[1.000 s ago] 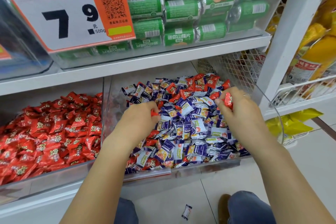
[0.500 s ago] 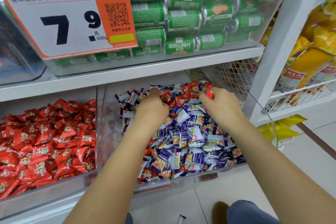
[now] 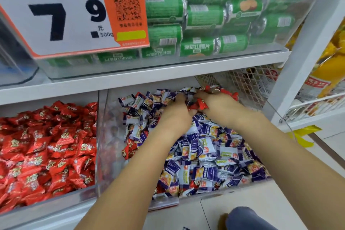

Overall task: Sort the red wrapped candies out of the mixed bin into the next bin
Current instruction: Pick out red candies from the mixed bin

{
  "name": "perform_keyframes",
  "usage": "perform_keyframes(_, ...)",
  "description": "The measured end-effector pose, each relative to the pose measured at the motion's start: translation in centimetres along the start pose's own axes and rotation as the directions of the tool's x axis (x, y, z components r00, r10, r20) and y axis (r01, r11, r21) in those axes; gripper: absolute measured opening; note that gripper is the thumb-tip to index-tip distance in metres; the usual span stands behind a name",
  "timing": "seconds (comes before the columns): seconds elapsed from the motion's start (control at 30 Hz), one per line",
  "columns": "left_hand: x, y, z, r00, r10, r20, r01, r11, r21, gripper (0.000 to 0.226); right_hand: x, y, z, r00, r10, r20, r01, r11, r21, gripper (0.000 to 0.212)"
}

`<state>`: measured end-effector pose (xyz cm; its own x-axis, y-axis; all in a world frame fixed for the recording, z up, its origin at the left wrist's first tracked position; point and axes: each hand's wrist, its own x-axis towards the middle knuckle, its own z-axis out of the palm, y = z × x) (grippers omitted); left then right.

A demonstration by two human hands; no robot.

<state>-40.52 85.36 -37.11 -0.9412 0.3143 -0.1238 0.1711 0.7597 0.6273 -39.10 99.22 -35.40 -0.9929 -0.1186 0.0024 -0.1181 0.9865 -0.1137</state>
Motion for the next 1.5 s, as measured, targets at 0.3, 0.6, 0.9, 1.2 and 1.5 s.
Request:
perform_keyframes(0.3, -6.0, 0.6, -3.4, 0.992, 0.070, -0.109, -0.065, 0.997, 0.045, 0.028, -5.5, -1.4, -2.0, 0.977, 0.130, -0.167, -0.041, 0.891, 0.452, 0.031)
perform_keyframes(0.6, -17.5, -5.0, -11.8, 0.893, 0.164, -0.419, -0.207, 0.977, -0.058, 0.011, -10.8, -10.9, -5.5, 0.990, 0.109, 0.085, -0.093, 0.074, 0.993, 0.022)
perform_keyframes(0.9, -19.1, -17.7, -16.0, 0.794, -0.244, -0.557, 0.064, 0.944, -0.322, 0.013, -6.5, -25.0, -3.9, 0.995, -0.086, -0.045, 0.074, 0.378, 0.923, 0.018)
perform_keyframes(1.2, -19.0, -21.6, -18.6, 0.731, -0.354, -0.583, -0.112, 0.781, -0.614, 0.032, -5.0, -26.4, -2.4, 0.984, -0.161, 0.075, -0.005, 0.397, 0.918, 0.034)
perform_keyframes(1.5, -17.0, -18.2, -13.7, 0.977, 0.082, -0.196, -0.017, 0.950, 0.313, 0.060, -9.4, -20.9, -1.0, 0.989, -0.147, -0.010, 0.134, 0.866, 0.481, 0.066)
